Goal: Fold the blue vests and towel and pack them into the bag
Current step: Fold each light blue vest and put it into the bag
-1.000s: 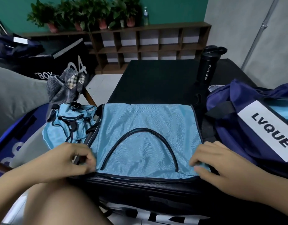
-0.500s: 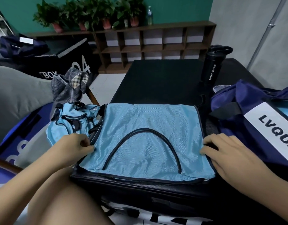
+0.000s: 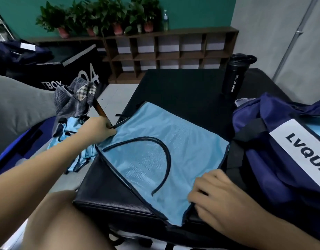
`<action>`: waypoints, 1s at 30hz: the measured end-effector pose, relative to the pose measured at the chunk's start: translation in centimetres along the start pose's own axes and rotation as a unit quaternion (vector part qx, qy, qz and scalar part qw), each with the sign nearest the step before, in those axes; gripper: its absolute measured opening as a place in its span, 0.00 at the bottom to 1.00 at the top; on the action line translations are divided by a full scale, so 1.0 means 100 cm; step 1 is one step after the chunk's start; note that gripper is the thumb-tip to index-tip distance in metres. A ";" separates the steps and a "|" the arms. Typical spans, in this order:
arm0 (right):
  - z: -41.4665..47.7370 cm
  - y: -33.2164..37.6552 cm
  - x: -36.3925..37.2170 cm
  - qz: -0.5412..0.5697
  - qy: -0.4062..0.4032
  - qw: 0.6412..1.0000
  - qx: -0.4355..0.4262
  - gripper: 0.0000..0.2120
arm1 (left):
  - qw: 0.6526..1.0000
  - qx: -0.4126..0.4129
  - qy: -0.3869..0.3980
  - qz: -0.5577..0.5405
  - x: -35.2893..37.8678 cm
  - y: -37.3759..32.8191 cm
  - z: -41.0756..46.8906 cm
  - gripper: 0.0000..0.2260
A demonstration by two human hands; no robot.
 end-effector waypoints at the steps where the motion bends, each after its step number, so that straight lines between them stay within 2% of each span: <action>1: 0.004 0.006 0.002 0.007 -0.004 1.000 -0.003 0.02 | 1.000 0.009 -0.002 0.009 0.001 -0.008 0.012 0.14; 8: 0.031 0.038 0.013 0.074 -0.030 0.997 -0.015 0.04 | 0.997 0.055 -0.046 0.021 0.024 -0.066 0.077 0.08; 12: 0.024 0.009 0.009 0.102 -0.040 0.991 0.071 0.17 | 0.993 0.090 -0.074 0.011 0.039 -0.089 0.107 0.08; 14: 0.015 -0.008 0.011 0.081 -0.023 0.990 0.118 0.19 | 0.991 0.097 -0.089 0.015 0.046 -0.096 0.120 0.08; 18: -0.001 -0.036 0.016 0.024 0.019 0.981 0.191 0.17 | 0.989 0.094 -0.108 0.021 0.056 -0.105 0.143 0.09; 24: -0.010 -0.065 0.019 -0.017 0.006 0.955 0.297 0.14 | 0.987 0.098 -0.120 0.033 0.065 -0.117 0.172 0.11; 27: -0.008 -0.065 0.019 0.000 -0.004 0.957 0.289 0.17 | 0.985 0.103 -0.132 0.031 0.069 -0.124 0.177 0.09; 30: -0.003 -0.056 0.022 0.009 -0.008 0.969 0.248 0.16 | 0.983 0.107 -0.148 0.008 0.068 -0.131 0.170 0.09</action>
Point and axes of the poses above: each hand's wrist, its own z-axis towards the middle knuckle, its own x-axis out of the palm, y = z × x, the point moved 4 cm from there along z, towards the middle knuckle, and after that the axes turned 10 degrees about -z, right-handed, at the moved point
